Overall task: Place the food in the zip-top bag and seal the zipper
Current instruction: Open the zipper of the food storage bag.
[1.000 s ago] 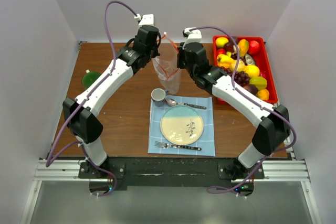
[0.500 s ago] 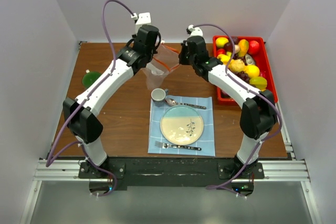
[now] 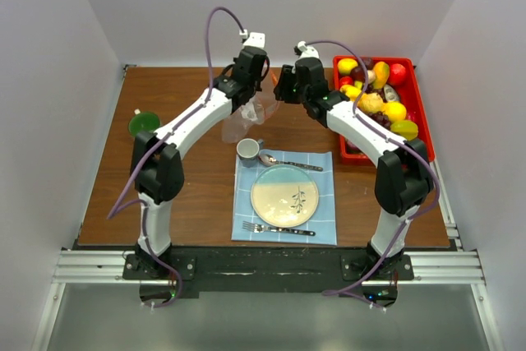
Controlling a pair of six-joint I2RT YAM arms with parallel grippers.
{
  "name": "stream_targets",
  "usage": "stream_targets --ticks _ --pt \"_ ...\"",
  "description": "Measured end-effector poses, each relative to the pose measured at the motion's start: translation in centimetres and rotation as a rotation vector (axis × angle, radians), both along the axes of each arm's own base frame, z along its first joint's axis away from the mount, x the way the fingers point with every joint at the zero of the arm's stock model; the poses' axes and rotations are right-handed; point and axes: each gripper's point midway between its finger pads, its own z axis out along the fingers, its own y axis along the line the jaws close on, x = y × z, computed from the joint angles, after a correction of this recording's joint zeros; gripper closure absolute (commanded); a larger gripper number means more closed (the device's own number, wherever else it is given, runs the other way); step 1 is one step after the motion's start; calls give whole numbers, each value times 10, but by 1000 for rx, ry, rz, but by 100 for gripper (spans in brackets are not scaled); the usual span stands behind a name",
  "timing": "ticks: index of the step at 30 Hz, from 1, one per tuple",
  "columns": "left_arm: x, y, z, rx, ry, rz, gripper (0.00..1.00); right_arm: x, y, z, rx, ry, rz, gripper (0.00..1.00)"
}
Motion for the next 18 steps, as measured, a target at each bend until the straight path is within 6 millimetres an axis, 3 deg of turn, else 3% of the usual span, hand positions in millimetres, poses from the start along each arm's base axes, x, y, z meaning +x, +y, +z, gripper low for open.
stream_targets --ticks 3,6,18 --pt "2 -7 -24 2 46 -22 100 -1 -1 -1 -1 6 -2 50" --pt "2 -16 -34 -22 72 -48 100 -7 -7 -2 -6 18 -8 46" --pt "-3 -51 -31 -182 101 -163 100 -46 -61 51 13 -21 -109 46"
